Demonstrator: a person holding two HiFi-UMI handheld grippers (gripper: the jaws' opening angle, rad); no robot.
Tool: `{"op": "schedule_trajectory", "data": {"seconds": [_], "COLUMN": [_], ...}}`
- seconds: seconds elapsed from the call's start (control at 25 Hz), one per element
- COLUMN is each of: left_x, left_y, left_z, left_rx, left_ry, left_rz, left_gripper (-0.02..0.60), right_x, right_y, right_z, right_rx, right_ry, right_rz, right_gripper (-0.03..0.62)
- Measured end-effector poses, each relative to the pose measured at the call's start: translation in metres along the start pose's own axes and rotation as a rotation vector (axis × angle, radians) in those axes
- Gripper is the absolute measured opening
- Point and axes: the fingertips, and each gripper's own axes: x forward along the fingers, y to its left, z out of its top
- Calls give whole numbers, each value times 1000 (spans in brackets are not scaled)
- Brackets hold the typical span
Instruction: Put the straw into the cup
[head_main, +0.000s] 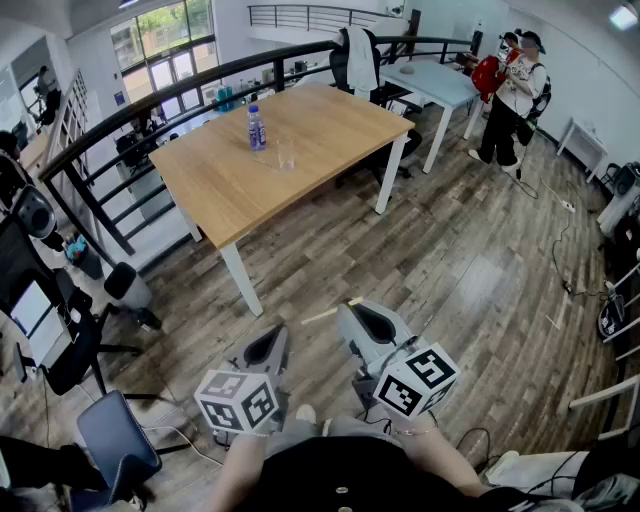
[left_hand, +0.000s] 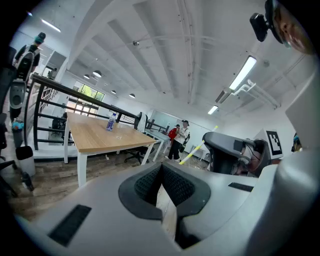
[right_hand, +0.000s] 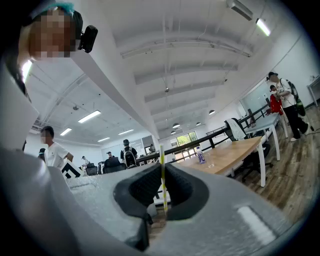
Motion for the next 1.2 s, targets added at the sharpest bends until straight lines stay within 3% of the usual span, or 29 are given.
{"op": "schedule_trajectory", "data": {"seconds": [0.6,1.2], "left_x": [11,27], "left_y": [7,35], "left_z": [-2,16], "left_rx": [21,29], "left_ry": [23,10], "left_rz": [-3,-114], "left_gripper": [17,17], "right_x": [6,46], "right_y": [-5,-5], "right_z": [-4,-14], "right_rx": [-6,-16], "right_ry": [-19,-27], "right_rz": [-6,-55], "right_gripper": [18,19]}}
